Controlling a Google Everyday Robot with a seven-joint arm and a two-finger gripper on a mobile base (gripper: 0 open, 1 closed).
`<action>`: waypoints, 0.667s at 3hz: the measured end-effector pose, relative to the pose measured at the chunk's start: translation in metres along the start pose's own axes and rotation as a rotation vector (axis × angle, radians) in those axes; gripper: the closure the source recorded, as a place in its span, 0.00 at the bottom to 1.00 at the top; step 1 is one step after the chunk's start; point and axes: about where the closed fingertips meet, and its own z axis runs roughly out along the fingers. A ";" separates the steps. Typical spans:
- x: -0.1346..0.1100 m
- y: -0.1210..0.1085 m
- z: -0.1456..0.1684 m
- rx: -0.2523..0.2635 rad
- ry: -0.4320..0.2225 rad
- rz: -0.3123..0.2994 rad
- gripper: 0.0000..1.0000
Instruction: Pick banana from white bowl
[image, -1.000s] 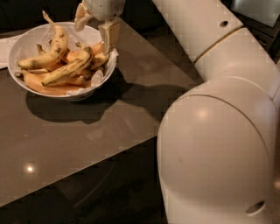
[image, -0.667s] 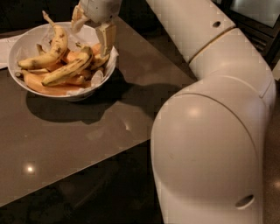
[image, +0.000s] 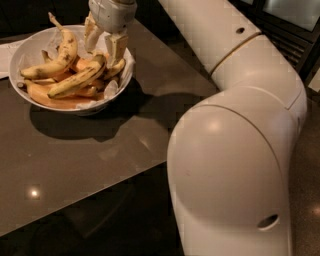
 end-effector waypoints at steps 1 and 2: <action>0.000 0.002 0.005 -0.012 -0.010 0.009 0.47; -0.002 0.002 0.011 -0.023 -0.024 0.009 0.47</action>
Offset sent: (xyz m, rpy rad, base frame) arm -0.0168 -0.0089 -0.0151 -0.0595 0.0995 0.0252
